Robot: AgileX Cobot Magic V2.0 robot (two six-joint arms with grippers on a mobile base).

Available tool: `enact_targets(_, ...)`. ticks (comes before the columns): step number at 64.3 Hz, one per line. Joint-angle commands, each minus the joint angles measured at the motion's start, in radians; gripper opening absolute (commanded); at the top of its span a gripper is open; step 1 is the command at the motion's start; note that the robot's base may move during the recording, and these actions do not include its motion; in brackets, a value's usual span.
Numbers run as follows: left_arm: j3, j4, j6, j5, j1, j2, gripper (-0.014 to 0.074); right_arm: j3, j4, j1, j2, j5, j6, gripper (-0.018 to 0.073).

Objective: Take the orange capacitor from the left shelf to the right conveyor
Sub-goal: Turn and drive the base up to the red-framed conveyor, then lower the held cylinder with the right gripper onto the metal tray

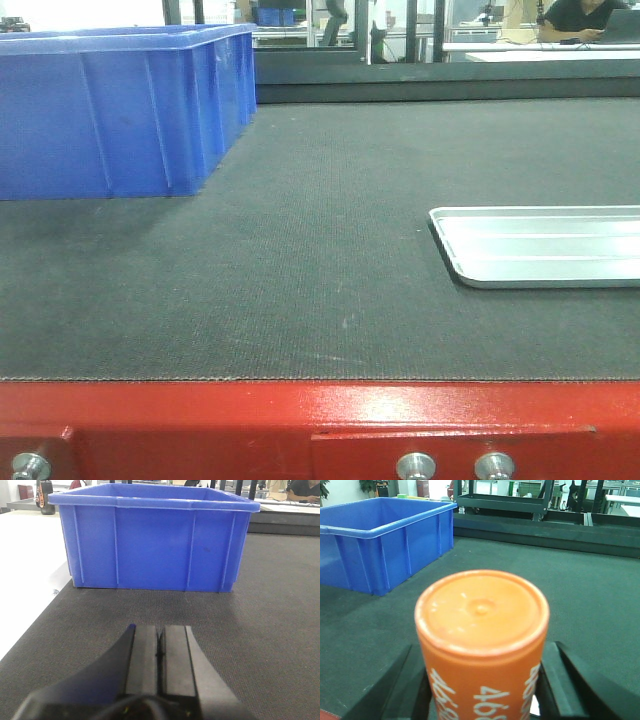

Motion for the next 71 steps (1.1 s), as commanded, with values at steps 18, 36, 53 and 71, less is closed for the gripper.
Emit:
enact_targets(18, -0.005, -0.003, -0.002, -0.084, 0.000, -0.010, -0.0127, -0.027, -0.011, -0.004, 0.015, -0.102, -0.005, 0.0074)
enact_targets(36, -0.005, -0.003, -0.002, -0.084, 0.000, -0.010, -0.0127, -0.059, 0.092, -0.004, 0.167, -0.130, -0.005, 0.0074)
enact_targets(53, -0.005, -0.003, -0.002, -0.084, 0.000, -0.010, -0.0127, -0.298, 0.113, -0.004, 0.605, -0.171, -0.005, 0.0074)
enact_targets(71, -0.005, -0.003, -0.002, -0.084, 0.000, -0.010, -0.0127, -0.344, 0.102, -0.012, 0.958, -0.537, -0.016, 0.0074)
